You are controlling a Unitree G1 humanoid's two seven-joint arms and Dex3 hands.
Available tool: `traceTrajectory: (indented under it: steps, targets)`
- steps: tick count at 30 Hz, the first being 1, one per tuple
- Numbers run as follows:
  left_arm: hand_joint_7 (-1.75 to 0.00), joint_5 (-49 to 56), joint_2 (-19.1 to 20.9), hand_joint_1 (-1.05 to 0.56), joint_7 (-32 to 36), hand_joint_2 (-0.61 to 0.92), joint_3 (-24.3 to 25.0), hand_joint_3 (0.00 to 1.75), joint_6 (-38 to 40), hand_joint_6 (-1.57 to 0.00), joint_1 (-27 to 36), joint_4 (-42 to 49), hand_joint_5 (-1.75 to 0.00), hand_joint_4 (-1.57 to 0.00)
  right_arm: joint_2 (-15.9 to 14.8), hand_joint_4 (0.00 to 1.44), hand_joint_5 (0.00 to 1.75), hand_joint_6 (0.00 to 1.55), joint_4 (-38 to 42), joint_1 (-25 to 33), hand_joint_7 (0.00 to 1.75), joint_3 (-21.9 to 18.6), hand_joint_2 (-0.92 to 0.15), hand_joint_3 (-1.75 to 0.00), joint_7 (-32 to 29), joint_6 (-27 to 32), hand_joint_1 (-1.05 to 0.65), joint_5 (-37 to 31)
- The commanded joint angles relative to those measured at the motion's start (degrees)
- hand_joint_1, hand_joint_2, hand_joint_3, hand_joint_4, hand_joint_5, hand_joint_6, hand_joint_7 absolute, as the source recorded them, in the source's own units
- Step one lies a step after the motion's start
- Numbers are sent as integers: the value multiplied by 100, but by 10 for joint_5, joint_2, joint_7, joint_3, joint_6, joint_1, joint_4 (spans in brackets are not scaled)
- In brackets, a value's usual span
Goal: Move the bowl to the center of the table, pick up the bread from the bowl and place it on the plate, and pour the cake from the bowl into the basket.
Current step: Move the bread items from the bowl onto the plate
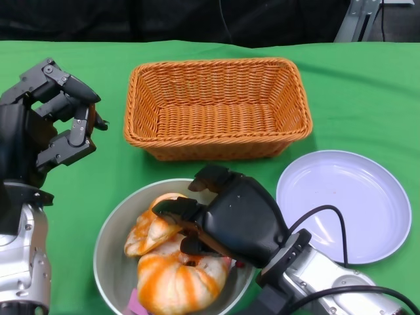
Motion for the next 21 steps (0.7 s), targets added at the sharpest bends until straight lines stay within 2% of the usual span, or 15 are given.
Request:
traceTrajectory:
  steps: [1, 10, 18, 21]
  targets:
    - [-135, -10, 10, -8, -6, 59, 6, 106, -2, -77, 0, -4, -159, -79, 9, 65, 62, 82, 31, -17, 3, 8, -89, 0, -16, -1, -65, 8]
    - [-136, -20, 10, -9, -14, 58, 6, 104, 3, -79, -2, -1, -159, -81, 31, 58, 79, 84, 99, -43, 5, 22, -88, 0, -46, -3, -63, 17]
    - [-137, -13, 10, -7, -13, 59, 2, 106, -2, -79, 1, -3, -159, -81, 47, 56, 67, 83, 127, -60, 4, 29, -87, -1, -49, 8, -61, 22]
    - [-135, -16, 10, -7, -17, 60, 2, 105, -4, -79, 0, -3, -159, -81, 50, 60, 59, 83, 133, -66, 3, 31, -88, 0, -45, 11, -61, 27]
